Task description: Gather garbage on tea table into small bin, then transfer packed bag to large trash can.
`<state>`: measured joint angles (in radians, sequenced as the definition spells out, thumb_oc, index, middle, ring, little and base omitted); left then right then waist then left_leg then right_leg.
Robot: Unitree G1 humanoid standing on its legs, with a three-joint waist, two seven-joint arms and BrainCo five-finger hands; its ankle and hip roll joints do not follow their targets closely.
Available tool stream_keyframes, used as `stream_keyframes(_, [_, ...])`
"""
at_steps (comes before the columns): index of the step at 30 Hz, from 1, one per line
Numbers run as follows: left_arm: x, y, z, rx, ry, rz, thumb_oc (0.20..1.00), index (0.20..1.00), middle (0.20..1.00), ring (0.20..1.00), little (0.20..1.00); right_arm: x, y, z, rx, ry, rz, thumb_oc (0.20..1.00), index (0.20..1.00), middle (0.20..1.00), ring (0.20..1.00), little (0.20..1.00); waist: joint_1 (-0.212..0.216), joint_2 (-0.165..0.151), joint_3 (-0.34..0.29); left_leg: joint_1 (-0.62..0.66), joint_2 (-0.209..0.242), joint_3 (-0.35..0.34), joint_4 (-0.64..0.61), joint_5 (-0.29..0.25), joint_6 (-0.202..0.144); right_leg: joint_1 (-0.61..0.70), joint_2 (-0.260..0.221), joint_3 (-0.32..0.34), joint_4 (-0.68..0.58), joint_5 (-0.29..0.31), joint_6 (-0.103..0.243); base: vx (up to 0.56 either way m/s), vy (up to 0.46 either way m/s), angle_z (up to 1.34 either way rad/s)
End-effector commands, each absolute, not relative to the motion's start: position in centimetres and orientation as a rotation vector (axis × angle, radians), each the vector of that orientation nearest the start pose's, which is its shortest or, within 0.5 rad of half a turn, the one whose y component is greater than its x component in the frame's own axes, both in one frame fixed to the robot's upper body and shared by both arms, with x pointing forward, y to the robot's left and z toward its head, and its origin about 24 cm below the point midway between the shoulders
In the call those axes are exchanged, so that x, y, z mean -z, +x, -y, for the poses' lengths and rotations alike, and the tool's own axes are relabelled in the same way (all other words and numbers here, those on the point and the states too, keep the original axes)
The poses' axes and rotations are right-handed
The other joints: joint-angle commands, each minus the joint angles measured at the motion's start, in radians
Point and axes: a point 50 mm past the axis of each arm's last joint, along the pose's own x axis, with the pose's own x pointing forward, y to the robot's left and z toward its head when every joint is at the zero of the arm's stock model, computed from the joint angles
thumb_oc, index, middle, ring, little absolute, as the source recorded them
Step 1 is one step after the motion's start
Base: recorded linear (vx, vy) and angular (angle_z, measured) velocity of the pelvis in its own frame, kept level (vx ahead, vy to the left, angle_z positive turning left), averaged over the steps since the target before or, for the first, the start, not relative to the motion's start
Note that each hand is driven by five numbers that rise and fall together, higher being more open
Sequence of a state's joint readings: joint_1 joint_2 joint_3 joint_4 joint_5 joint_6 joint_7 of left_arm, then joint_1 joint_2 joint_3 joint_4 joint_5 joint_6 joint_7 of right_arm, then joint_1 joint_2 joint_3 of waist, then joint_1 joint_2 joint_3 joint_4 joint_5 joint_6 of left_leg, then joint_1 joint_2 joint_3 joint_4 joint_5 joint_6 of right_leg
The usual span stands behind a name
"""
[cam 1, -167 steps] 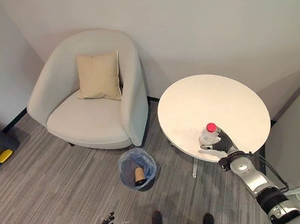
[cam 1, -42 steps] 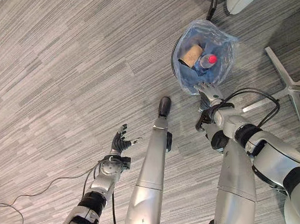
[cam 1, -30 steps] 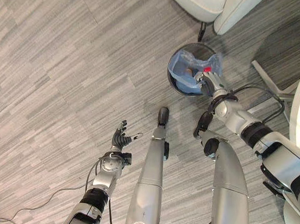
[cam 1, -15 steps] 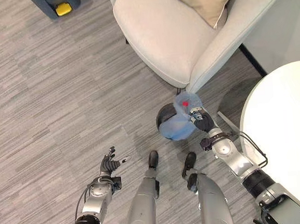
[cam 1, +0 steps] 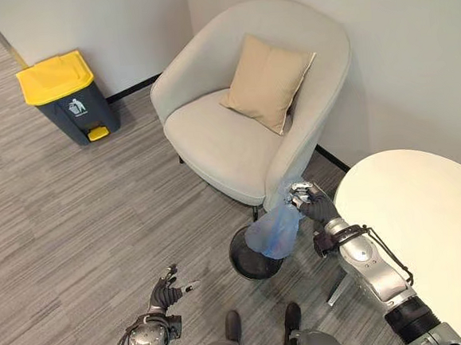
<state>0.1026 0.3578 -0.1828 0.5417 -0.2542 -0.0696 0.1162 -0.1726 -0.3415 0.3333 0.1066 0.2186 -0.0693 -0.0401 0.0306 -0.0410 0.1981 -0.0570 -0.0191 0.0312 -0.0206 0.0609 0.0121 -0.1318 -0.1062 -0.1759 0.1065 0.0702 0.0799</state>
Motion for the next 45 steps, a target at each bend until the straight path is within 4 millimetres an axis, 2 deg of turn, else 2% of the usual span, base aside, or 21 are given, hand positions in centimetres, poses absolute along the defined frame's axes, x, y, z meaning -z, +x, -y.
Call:
stream_keyframes(1, [5.8, 19.9, -24.6, -0.123, 0.247, -0.477, 1.000, 1.000, 1.000, 1.000, 1.000, -10.5, 28.1, 12.4, -0.317, -0.075, 0.308, 0.200, 0.200, 0.200, 0.200, 0.200, 0.013, 0.004, 0.010, -0.062, 0.017, 0.000, 0.032, -0.034, -0.006, -0.017, 0.049, 0.123, 0.203, -0.138, 0.055, -0.21, -0.108, 0.42])
stream_keyframes(3, [5.7, 20.0, -24.6, -0.125, 0.251, -0.467, 1.000, 1.000, 1.000, 1.000, 1.000, -10.6, 28.1, 12.5, -0.306, -0.084, 0.316, 0.200, 0.200, 0.200, 0.200, 0.200, 0.021, 0.003, 0.003, -0.078, 0.017, -0.007, 0.033, -0.021, -0.009, -0.001, 0.059, 0.141, 0.226, -0.155, 0.052, -0.16, -0.117, 0.57])
stream_keyframes(4, [5.5, 20.1, -24.5, -0.127, 0.246, -0.453, 1.000, 1.000, 1.000, 1.000, 1.000, -10.7, 28.1, 12.7, -0.294, -0.092, 0.319, 0.200, 0.200, 0.200, 0.200, 0.200, 0.034, -0.001, -0.005, -0.102, 0.017, -0.019, 0.034, -0.006, -0.016, 0.034, 0.070, 0.157, 0.202, -0.184, 0.044, -0.10, -0.140, 0.45])
stream_keyframes(5, [5.5, 20.1, -24.2, -0.116, 0.239, -0.453, 1.000, 1.000, 1.000, 1.000, 1.000, -10.6, 28.1, 12.7, -0.292, -0.095, 0.313, 0.200, 0.200, 0.200, 0.200, 0.200, 0.043, -0.011, -0.009, -0.117, 0.011, -0.030, 0.036, 0.008, -0.021, 0.067, 0.078, 0.171, 0.157, -0.205, 0.026, -0.18, -0.266, 0.33])
stream_keyframes(6, [5.4, 20.2, -24.1, -0.122, 0.223, -0.447, 1.000, 1.000, 1.000, 1.000, 1.000, -10.5, 28.2, 12.8, -0.292, -0.087, 0.305, 0.200, 0.200, 0.200, 0.200, 0.200, 0.062, -0.015, -0.021, -0.150, 0.011, -0.040, 0.030, 0.045, -0.044, 0.103, 0.097, 0.167, 0.067, -0.216, 0.003, -0.16, -0.251, 0.20])
stream_keyframes(8, [5.5, 20.1, -23.9, -0.116, 0.218, -0.448, 1.000, 1.000, 1.000, 1.000, 1.000, -10.3, 28.2, 13.0, -0.283, -0.081, 0.298, 0.200, 0.200, 0.200, 0.200, 0.200, 0.062, -0.016, -0.025, -0.168, 0.011, -0.046, 0.027, 0.062, -0.055, 0.123, 0.106, 0.163, 0.009, -0.218, -0.005, -0.18, -0.207, 0.29])
stream_keyframes(9, [5.5, 20.3, -23.3, -0.093, 0.206, -0.442, 1.000, 1.000, 1.000, 1.000, 1.000, -10.2, 28.2, 13.4, -0.280, -0.077, 0.281, 0.200, 0.200, 0.200, 0.200, 0.200, 0.066, -0.002, -0.017, -0.205, 0.023, -0.066, 0.009, 0.115, -0.092, 0.131, 0.136, 0.159, -0.055, -0.214, -0.023, -0.16, -0.135, 0.36])
stream_keyframes(12, [5.1, 20.9, -22.6, -0.072, 0.195, -0.415, 1.000, 1.000, 1.000, 1.000, 1.000, -10.2, 28.3, 14.0, -0.264, -0.090, 0.279, 0.200, 0.200, 0.200, 0.200, 0.200, 0.061, 0.007, 0.000, -0.244, 0.023, -0.060, 0.008, 0.133, -0.111, 0.130, 0.142, 0.139, -0.084, -0.193, -0.027, -0.24, -0.109, 0.49])
stream_keyframes(14, [4.6, 21.4, -22.1, -0.049, 0.191, -0.386, 1.000, 1.000, 1.000, 1.000, 1.000, -10.3, 28.4, 14.4, -0.256, -0.092, 0.275, 0.200, 0.200, 0.200, 0.200, 0.200, 0.045, 0.000, 0.007, -0.256, 0.029, -0.013, 0.048, 0.095, -0.093, 0.116, 0.127, 0.101, -0.100, -0.173, -0.024, -0.27, -0.049, 0.69])
stream_keyframes(18, [3.5, 22.0, -21.7, -0.010, 0.207, -0.331, 1.000, 1.000, 1.000, 1.000, 1.000, -10.4, 28.5, 14.5, -0.272, -0.087, 0.277, 0.200, 0.200, 0.200, 0.200, 0.200, 0.018, -0.031, 0.010, -0.226, 0.032, 0.005, 0.188, -0.018, -0.073, 0.100, 0.083, 0.045, -0.129, -0.133, -0.018, -0.18, -0.012, 0.78])
stream_keyframes(19, [2.1, 22.9, -21.2, 0.038, 0.245, -0.261, 1.000, 1.000, 1.000, 1.000, 1.000, -10.8, 28.5, 14.7, -0.283, -0.094, 0.285, 0.200, 0.200, 0.200, 0.200, 0.200, -0.013, -0.043, -0.007, -0.145, 0.086, 0.039, 0.198, -0.081, -0.081, 0.092, 0.057, -0.012, -0.149, -0.121, -0.014, -0.06, 0.094, 1.28])
stream_keyframes(20, [1.1, 23.6, -20.4, 0.088, 0.266, -0.214, 1.000, 1.000, 1.000, 1.000, 1.000, -10.9, 28.3, 15.1, -0.274, -0.092, 0.292, 0.200, 0.200, 0.200, 0.200, 0.200, -0.024, -0.036, -0.017, -0.116, 0.101, 0.072, 0.148, -0.073, -0.089, 0.095, 0.051, -0.045, -0.158, -0.116, -0.010, -0.01, 0.132, 1.42])
stream_keyframes(23, [0.4, 24.0, -19.7, 0.125, 0.283, -0.173, 1.000, 1.000, 1.000, 1.000, 1.000, -11.5, 28.2, 15.0, -0.289, -0.085, 0.317, 0.200, 0.200, 0.200, 0.200, 0.200, -0.028, -0.037, -0.025, -0.095, 0.093, 0.067, 0.105, -0.073, -0.089, 0.095, 0.045, -0.049, -0.157, -0.106, -0.004, 0.04, 0.088, 0.63])
stream_keyframes(26, [-2.0, 24.9, -17.0, 0.258, 0.262, -0.054, 1.000, 1.000, 1.000, 1.000, 1.000, -12.3, 27.8, 13.9, -0.359, -0.066, 0.357, 0.200, 0.200, 0.200, 0.200, 0.200, -0.040, -0.045, -0.053, -0.033, 0.081, 0.083, 0.042, -0.079, -0.082, 0.108, 0.036, -0.034, -0.154, -0.099, 0.009, 0.05, 0.120, -0.09])
stream_keyframes(27, [-2.0, 24.9, -17.0, 0.259, 0.262, -0.055, 1.000, 1.000, 1.000, 1.000, 1.000, -12.3, 27.7, 13.9, -0.358, -0.065, 0.357, 0.200, 0.200, 0.200, 0.200, 0.200, -0.038, -0.045, -0.052, -0.030, 0.081, 0.085, 0.039, -0.078, -0.082, 0.109, 0.036, -0.033, -0.154, -0.099, 0.009, 0.08, 0.127, -0.12])
stream_keyframes(28, [-3.3, 25.4, -15.4, 0.307, 0.257, 0.014, 1.000, 1.000, 1.000, 1.000, 1.000, -12.3, 27.5, 12.9, -0.398, -0.048, 0.359, 0.200, 0.200, 0.200, 0.200, 0.200, -0.049, -0.051, -0.073, 0.010, 0.074, 0.095, 0.001, -0.078, -0.075, 0.120, 0.035, -0.019, -0.157, -0.095, 0.017, 0.07, 0.086, -0.10])
stream_keyframes(32, [-4.8, 26.3, -13.8, 0.344, 0.274, 0.089, 1.000, 1.000, 1.000, 1.000, 1.000, -12.3, 27.4, 11.7, -0.438, -0.041, 0.365, 0.200, 0.200, 0.200, 0.200, 0.200, -0.057, -0.053, -0.090, 0.050, 0.068, 0.107, -0.044, -0.073, -0.071, 0.130, 0.035, -0.005, -0.159, -0.092, 0.026, 0.04, 0.059, -0.16])
stream_keyframes(35, [-6.4, 27.6, -12.0, 0.384, 0.367, 0.175, 1.000, 1.000, 1.000, 1.000, 1.000, -13.0, 27.8, 9.7, -0.503, -0.048, 0.388, 0.200, 0.200, 0.200, 0.200, 0.200, -0.066, -0.053, -0.108, 0.075, 0.064, 0.115, -0.064, -0.076, -0.066, 0.137, 0.035, 0.007, -0.164, -0.087, 0.033, 0.03, 0.036, -0.08])
stream_keyframes(40, [-6.5, 28.4, -11.1, 0.397, 0.425, 0.182, 1.000, 1.000, 1.000, 1.000, 1.000, -14.8, 28.3, 7.0, -0.577, -0.035, 0.450, 0.200, 0.200, 0.200, 0.200, 0.200, -0.063, -0.053, -0.119, 0.096, 0.061, 0.124, -0.067, -0.084, -0.061, 0.152, 0.035, 0.021, -0.172, -0.081, 0.037, 0.03, 0.039, -0.11])
stream_keyframes(41, [-6.5, 28.4, -11.1, 0.397, 0.426, 0.182, 1.000, 1.000, 1.000, 1.000, 1.000, -14.8, 28.3, 7.0, -0.577, -0.035, 0.451, 0.200, 0.200, 0.200, 0.200, 0.200, -0.063, -0.053, -0.117, 0.097, 0.061, 0.125, -0.067, -0.084, -0.061, 0.153, 0.035, 0.022, -0.172, -0.080, 0.037, 0.03, 0.049, -0.13])
stream_keyframes(45, [-4.1, 28.3, -10.3, 0.427, 0.483, 0.086, 1.000, 1.000, 1.000, 1.000, 1.000, -18.2, 27.7, 3.8, -0.689, 0.062, 0.565, 0.200, 0.200, 0.200, 0.200, 0.200, -0.050, -0.066, -0.123, 0.107, 0.063, 0.128, -0.067, -0.088, -0.058, 0.167, 0.033, 0.026, -0.178, -0.078, 0.037, 0.03, 0.031, -0.03])
